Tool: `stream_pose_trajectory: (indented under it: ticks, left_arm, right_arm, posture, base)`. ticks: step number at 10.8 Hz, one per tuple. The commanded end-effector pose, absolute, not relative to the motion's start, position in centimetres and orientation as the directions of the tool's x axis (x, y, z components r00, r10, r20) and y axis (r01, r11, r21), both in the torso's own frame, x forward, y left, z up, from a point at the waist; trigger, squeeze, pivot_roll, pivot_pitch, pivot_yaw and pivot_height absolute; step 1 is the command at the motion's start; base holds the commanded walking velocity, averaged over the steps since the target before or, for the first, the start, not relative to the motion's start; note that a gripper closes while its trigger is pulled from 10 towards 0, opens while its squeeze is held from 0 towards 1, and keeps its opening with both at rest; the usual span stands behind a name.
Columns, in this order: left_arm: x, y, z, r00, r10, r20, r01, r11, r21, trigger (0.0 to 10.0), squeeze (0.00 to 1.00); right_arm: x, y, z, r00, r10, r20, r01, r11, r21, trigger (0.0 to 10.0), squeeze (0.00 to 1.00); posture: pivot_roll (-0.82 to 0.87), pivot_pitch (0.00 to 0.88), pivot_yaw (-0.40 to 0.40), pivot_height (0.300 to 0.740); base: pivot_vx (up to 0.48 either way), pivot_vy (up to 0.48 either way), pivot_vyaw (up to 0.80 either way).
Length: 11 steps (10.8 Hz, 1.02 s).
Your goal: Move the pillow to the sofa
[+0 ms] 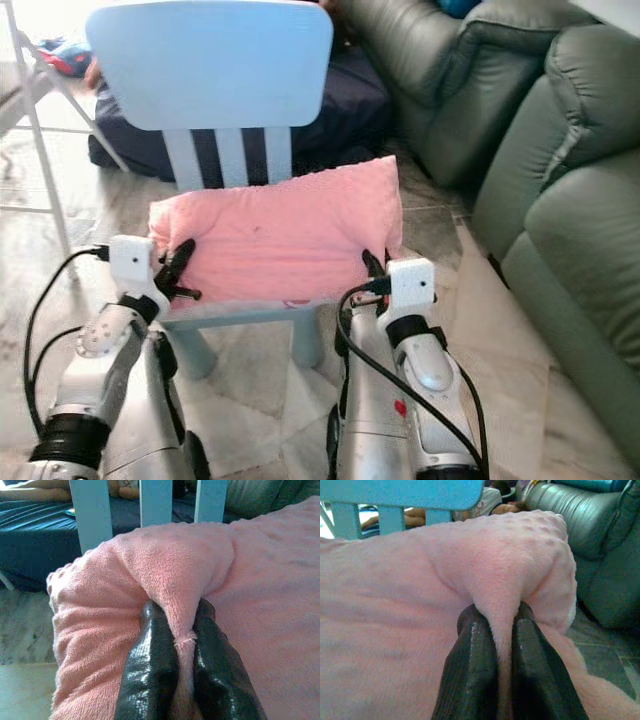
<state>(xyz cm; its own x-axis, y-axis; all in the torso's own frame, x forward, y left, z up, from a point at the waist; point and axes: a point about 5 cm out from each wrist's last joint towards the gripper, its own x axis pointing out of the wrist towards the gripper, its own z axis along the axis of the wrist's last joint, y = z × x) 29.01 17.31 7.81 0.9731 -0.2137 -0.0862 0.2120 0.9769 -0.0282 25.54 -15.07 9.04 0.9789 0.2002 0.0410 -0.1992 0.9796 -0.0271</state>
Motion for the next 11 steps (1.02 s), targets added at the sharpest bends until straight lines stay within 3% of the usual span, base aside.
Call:
stream_pose_trajectory:
  ticks: [1,9,11]
  left_arm:
    - [29.1,17.3,8.5,0.976,-0.209,-0.067,0.207,0.978,-0.023,10.0,0.00]
    - [29.4,16.6,8.5,0.973,-0.215,-0.081,0.213,0.976,-0.034,10.0,0.00]
    - [29.6,16.9,8.1,0.979,-0.172,-0.112,0.171,0.985,-0.016,10.0,0.00]
  right_arm:
    - [25.4,-15.4,9.5,0.983,0.177,0.055,-0.177,0.984,-0.020,10.0,0.00]
    - [24.9,-15.9,9.0,0.987,0.163,-0.002,-0.163,0.987,0.000,10.0,0.00]
    - [25.2,-16.3,8.3,0.995,0.091,-0.048,-0.091,0.996,-0.006,10.0,0.00]
  posture:
    - [-0.03,0.000,-0.015,0.420]
    - [-0.05,0.000,-0.014,0.555]
    - [-0.05,0.000,-0.015,0.565]
  base:
    - [0.000,0.000,0.00]
    - [0.000,0.000,0.00]
    - [0.000,0.000,0.00]
